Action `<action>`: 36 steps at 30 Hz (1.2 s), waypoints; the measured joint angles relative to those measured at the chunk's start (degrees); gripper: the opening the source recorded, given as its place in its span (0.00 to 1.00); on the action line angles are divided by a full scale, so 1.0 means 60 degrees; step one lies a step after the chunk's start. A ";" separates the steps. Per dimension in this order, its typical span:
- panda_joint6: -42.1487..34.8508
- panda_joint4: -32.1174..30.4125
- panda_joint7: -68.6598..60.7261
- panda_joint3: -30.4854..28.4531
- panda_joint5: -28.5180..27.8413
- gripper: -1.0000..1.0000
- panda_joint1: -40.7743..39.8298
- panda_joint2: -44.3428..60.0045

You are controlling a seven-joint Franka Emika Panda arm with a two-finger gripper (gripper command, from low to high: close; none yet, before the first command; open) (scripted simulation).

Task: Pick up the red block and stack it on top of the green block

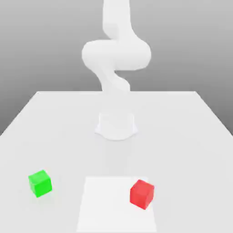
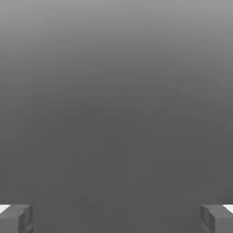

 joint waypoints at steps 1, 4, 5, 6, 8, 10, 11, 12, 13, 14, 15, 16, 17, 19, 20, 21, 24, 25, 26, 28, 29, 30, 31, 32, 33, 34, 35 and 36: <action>0.0203 -0.0180 0.0231 0.0046 0.0154 0.50 0.0012 0.0385; 0.0765 -0.0682 0.0916 0.0238 0.0538 0.50 0.0034 0.1462; 0.0949 -0.0846 0.1155 0.0315 0.0640 0.50 0.0042 0.1811; 0.1132 -0.1009 0.1400 0.0401 0.0731 0.50 0.0046 0.2160; 0.1500 -0.1336 0.1918 0.0593 0.0876 0.50 0.0046 0.2854; 0.1869 -0.1662 0.2479 0.0809 0.0962 0.50 0.0030 0.3545; 0.2059 -0.1828 0.2786 0.0879 0.0964 0.50 0.0061 0.3892; 0.2252 -0.1993 0.3098 0.0991 0.0958 0.50 0.0048 0.4237; 0.2442 -0.2158 0.3438 0.1098 0.0922 0.50 0.0035 0.4582; 0.2634 -0.2324 0.3796 0.1200 0.0859 0.50 0.0023 0.4926; 0.2827 -0.2491 0.4175 0.1290 0.0765 0.50 0.0014 0.5271; 0.3019 -0.2657 0.4565 0.1407 0.0654 0.50 -0.0030 0.5616; 0.3215 -0.2825 0.5001 0.1473 0.0480 0.50 -0.0026 0.5960; 0.3604 -0.3159 0.5958 0.1515 0.0010 0.50 0.0037 0.6649; 0.3794 -0.3324 0.6483 0.1453 -0.0290 0.50 0.0124 0.6991; 0.4034 -0.3379 0.6798 0.1408 -0.0519 0.50 0.0132 0.7335; 0.4863 -0.3314 0.7331 0.1095 -0.1077 0.50 0.0345 0.8369; 0.5152 -0.3269 0.7448 0.0968 -0.1222 0.50 0.0441 0.8715; 0.5441 -0.3220 0.7518 0.0822 -0.1310 0.50 0.0565 0.9061; 0.5677 -0.3181 0.7588 0.0707 -0.1391 0.00 0.0660 0.9339; 0.5681 -0.3181 0.7591 0.0708 -0.1393 0.00 0.0660 0.9339; 0.5688 -0.3181 0.7595 0.0708 -0.1397 0.00 0.0660 0.9340; 0.5696 -0.3181 0.7599 0.0709 -0.1402 0.00 0.0659 0.9340; 0.5704 -0.3181 0.7604 0.0710 -0.1406 0.00 0.0659 0.9340; 0.5814 -0.3160 0.7658 0.0685 -0.1477 0.00 0.0665 0.9480; 0.5725 -0.3176 0.7638 0.0716 -0.1453 0.00 0.0640 0.9377; 0.5534 -0.3210 0.7577 0.0790 -0.1376 0.00 0.0586 0.9152; 0.5293 -0.3253 0.7487 0.0872 -0.1258 0.00 0.0532 0.8866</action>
